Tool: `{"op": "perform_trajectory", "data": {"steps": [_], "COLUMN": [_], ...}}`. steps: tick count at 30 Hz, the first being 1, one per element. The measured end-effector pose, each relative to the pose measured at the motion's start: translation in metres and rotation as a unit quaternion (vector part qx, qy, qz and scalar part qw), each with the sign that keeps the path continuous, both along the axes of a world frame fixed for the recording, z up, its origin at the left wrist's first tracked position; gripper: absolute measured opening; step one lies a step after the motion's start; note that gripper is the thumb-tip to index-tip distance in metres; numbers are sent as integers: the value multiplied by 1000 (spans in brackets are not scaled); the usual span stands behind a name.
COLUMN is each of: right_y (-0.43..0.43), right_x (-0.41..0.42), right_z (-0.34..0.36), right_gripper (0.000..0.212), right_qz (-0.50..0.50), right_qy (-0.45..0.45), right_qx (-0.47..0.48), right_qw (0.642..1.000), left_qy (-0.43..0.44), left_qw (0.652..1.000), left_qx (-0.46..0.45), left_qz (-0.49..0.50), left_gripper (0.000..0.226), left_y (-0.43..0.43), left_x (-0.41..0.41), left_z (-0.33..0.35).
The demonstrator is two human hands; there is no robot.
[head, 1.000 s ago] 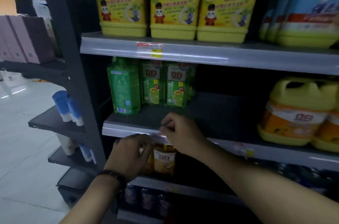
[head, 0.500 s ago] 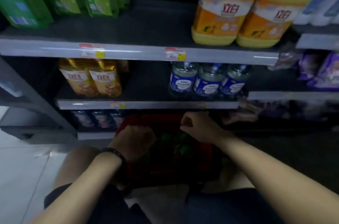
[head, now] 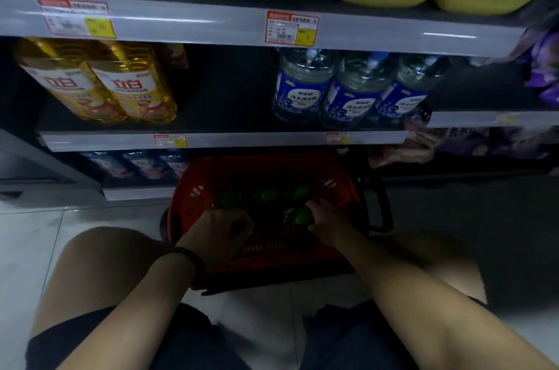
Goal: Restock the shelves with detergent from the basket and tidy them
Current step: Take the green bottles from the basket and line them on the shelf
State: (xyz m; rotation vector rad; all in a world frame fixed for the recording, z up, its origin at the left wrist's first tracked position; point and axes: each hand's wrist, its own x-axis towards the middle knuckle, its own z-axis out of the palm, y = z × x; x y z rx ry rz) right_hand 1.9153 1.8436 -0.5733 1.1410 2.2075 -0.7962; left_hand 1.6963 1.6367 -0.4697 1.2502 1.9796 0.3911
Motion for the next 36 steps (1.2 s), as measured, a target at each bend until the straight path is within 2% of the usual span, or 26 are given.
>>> {"op": "perform_trajectory", "data": {"steps": [4,12,20,25,30,33,36], "right_y": [6,3,-3,-16,-25,-31,-37], "right_x": [-13,-19,-10,-11,-15,-19,-25], "right_z": [-24,-62,-68,-17,45,83,133], "right_gripper": [61,72,55,57,62,53,43], "right_qz": [8,-16,57,84,112,132,157], "right_qy": [-4,-8,5,17,59,85,125], "right_qx": [-22,-21,91,77,103,114,109], "right_qw": [1000,1000,994,993,987,981,974], "left_qy": [-25,-22,-28,-25,-12,-4,-14], "left_qw": [1000,999,999,999,999,999,999], "left_qx": [-7,-19,-32,-43,-44,-38,-22], "left_qz": [-12,-29,-31,-22,-15,-7,21], "left_gripper": [24,25,26,26,25,33,52], "left_y": [5,8,10,11,8,2,-8], "left_x": [-1,-4,-1,2,7,11,16], "left_z": [-3,-13,-16,-12,-10,-4,5]}}
